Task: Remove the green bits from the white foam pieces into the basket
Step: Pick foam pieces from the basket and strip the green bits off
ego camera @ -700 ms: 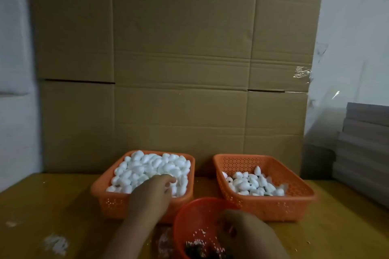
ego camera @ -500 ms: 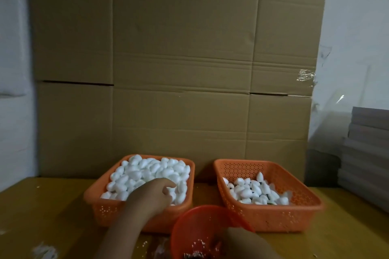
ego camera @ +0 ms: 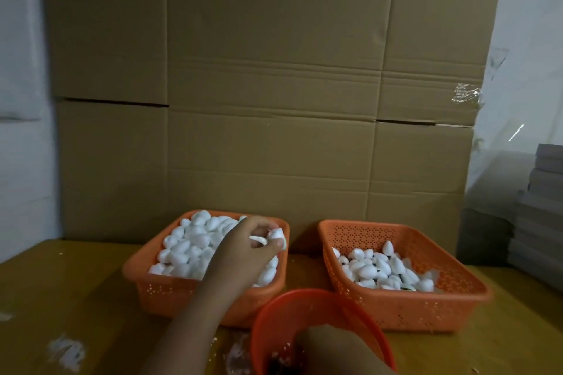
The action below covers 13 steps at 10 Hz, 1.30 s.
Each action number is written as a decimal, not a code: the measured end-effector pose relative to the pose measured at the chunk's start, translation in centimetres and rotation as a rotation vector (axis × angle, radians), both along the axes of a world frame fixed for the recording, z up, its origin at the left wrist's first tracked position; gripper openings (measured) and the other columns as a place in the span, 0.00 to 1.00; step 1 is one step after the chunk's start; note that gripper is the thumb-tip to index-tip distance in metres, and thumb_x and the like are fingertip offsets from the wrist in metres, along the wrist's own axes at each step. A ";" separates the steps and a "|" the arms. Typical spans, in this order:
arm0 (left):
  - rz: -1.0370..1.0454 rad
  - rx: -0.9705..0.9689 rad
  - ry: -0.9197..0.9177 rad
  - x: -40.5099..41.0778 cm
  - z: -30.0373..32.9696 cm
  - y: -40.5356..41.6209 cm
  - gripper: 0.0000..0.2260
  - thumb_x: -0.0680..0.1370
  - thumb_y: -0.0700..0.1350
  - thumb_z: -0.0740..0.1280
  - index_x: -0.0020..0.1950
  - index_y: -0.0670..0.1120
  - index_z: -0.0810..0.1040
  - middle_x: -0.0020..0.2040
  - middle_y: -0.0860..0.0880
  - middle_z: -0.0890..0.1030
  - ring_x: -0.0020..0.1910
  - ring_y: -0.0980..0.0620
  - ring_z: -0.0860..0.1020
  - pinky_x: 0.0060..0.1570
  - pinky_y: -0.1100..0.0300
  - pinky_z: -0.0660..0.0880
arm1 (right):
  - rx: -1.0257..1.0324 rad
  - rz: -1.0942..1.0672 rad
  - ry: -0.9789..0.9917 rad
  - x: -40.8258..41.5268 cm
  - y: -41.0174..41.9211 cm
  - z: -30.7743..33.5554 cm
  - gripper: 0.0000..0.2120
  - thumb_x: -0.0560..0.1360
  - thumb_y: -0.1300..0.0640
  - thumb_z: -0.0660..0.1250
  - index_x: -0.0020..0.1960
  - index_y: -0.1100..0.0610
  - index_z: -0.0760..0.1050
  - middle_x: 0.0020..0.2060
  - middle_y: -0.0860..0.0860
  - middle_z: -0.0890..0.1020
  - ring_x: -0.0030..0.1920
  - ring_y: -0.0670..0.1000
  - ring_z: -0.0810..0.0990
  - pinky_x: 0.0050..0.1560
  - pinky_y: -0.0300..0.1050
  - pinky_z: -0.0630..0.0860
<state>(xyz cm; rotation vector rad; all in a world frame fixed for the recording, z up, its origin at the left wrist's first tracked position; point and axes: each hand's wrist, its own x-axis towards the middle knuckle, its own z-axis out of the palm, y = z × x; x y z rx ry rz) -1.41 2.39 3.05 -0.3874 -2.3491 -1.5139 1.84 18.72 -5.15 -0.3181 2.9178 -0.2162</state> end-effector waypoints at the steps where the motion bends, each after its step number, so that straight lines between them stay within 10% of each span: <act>1: -0.236 0.311 -0.091 1.9 -0.9 2.1 0.06 0.78 0.42 0.69 0.54 0.47 0.79 0.47 0.50 0.85 0.42 0.56 0.82 0.43 0.60 0.79 | -0.062 0.044 0.060 1.1 0.0 0.4 0.13 0.76 0.52 0.63 0.58 0.54 0.77 0.55 0.53 0.81 0.57 0.56 0.79 0.50 0.44 0.72; 4: -0.360 0.418 -0.290 3.8 -5.1 2.3 0.11 0.81 0.40 0.63 0.61 0.48 0.78 0.47 0.47 0.84 0.42 0.52 0.83 0.43 0.60 0.80 | -0.255 0.102 0.167 1.5 0.2 1.3 0.13 0.78 0.51 0.64 0.56 0.57 0.81 0.52 0.54 0.83 0.51 0.54 0.80 0.53 0.48 0.77; 7: -0.466 0.431 -0.265 3.0 -5.8 2.8 0.10 0.72 0.55 0.68 0.47 0.51 0.84 0.43 0.48 0.84 0.37 0.53 0.79 0.38 0.61 0.76 | -0.254 0.108 0.057 1.5 1.2 1.1 0.15 0.79 0.50 0.63 0.55 0.59 0.80 0.52 0.57 0.82 0.53 0.55 0.80 0.55 0.50 0.76; 11: -0.613 0.650 -0.392 1.7 -6.1 1.8 0.11 0.76 0.31 0.66 0.58 0.38 0.76 0.57 0.42 0.83 0.55 0.44 0.83 0.43 0.58 0.81 | -0.261 0.125 0.068 0.9 0.9 1.0 0.12 0.79 0.53 0.62 0.55 0.57 0.80 0.51 0.54 0.83 0.52 0.53 0.80 0.55 0.50 0.77; 13: -0.620 0.672 -0.359 1.8 -5.9 1.9 0.20 0.71 0.36 0.71 0.62 0.44 0.76 0.57 0.41 0.83 0.56 0.41 0.82 0.45 0.58 0.81 | -0.247 0.126 0.064 0.9 0.9 0.9 0.11 0.79 0.52 0.62 0.55 0.55 0.79 0.52 0.53 0.82 0.52 0.52 0.80 0.55 0.49 0.77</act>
